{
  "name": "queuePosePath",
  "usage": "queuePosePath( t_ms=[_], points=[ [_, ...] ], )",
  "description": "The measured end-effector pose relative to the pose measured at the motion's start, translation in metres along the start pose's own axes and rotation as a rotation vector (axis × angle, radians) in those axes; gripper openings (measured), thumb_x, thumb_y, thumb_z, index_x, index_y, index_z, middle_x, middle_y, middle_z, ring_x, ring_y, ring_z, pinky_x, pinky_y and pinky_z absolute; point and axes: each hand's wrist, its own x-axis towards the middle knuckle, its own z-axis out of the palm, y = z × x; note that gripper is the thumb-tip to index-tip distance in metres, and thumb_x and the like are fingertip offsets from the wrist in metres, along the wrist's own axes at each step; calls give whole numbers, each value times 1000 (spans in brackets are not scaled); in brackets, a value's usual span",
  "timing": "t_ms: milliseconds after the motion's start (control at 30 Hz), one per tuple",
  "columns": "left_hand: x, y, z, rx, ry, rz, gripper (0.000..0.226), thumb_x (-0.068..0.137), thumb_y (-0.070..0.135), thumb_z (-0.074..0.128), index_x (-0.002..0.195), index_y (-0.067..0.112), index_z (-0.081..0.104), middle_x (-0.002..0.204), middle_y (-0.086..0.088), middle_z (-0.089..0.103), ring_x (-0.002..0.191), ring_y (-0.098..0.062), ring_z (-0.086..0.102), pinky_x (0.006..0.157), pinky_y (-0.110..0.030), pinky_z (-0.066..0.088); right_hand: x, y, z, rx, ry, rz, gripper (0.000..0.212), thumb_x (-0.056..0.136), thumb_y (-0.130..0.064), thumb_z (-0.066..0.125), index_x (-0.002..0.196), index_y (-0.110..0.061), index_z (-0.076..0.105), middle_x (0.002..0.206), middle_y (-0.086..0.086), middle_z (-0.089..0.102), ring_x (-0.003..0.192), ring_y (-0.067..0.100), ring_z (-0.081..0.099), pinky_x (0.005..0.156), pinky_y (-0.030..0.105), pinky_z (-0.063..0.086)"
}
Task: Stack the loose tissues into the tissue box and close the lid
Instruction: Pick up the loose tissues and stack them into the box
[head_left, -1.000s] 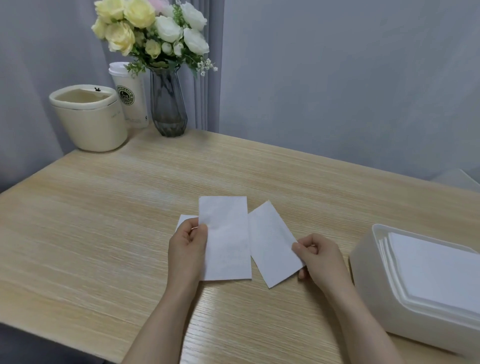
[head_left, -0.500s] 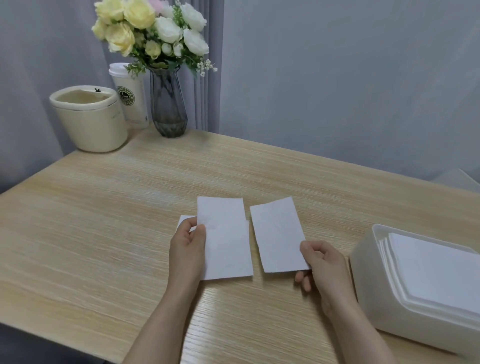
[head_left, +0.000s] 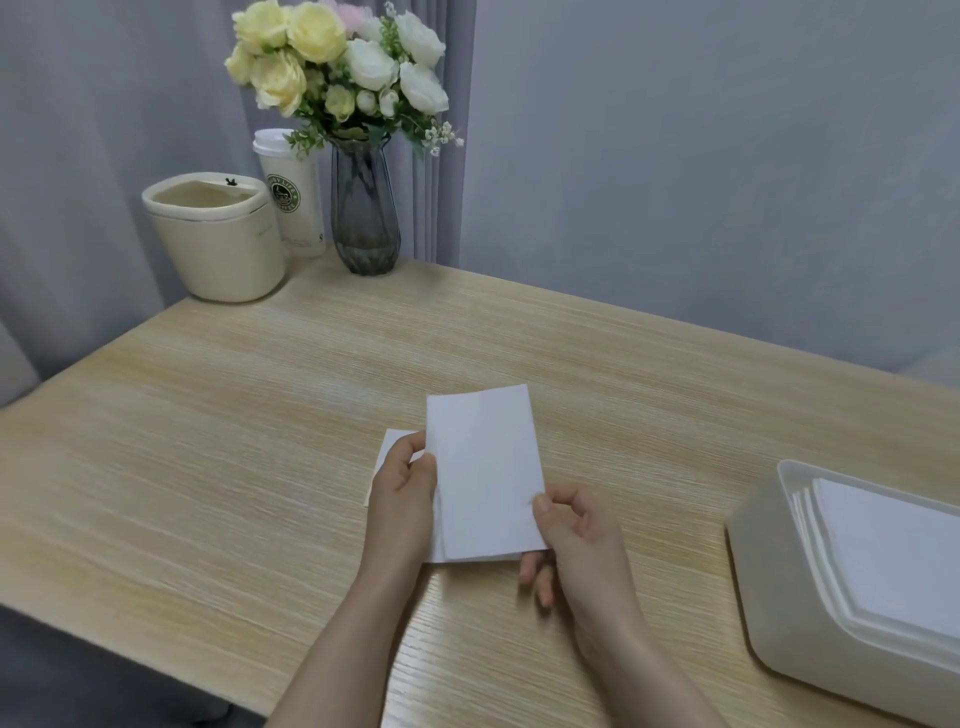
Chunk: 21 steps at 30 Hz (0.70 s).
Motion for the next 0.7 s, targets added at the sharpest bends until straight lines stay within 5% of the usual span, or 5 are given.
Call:
queuePosePath(
  t_ms=[200,467,700],
  points=[
    [-3,5,0,-105,-42,-46,21,98,7,47,111,13,62,77,-2,70,67,-16,62,58,-26,45,-2,-1,8,24,-4,13,9,100,-12,48,101,-3,51,51,14,56,26,15,39,32,19,25],
    [-5,8,0,-102,-48,-11,22,98,7,46,112,9,63,71,16,69,64,-4,63,61,-28,45,-3,0,10,32,-8,14,9,99,-11,50,102,-3,51,59,18,57,28,14,45,30,19,28],
    [-6,5,1,-108,-40,4,22,102,28,48,102,12,63,81,7,70,70,-6,65,59,-20,48,-3,2,10,34,-8,13,9,98,-12,52,102,-4,52,57,13,59,30,15,46,30,19,29]
  ],
)
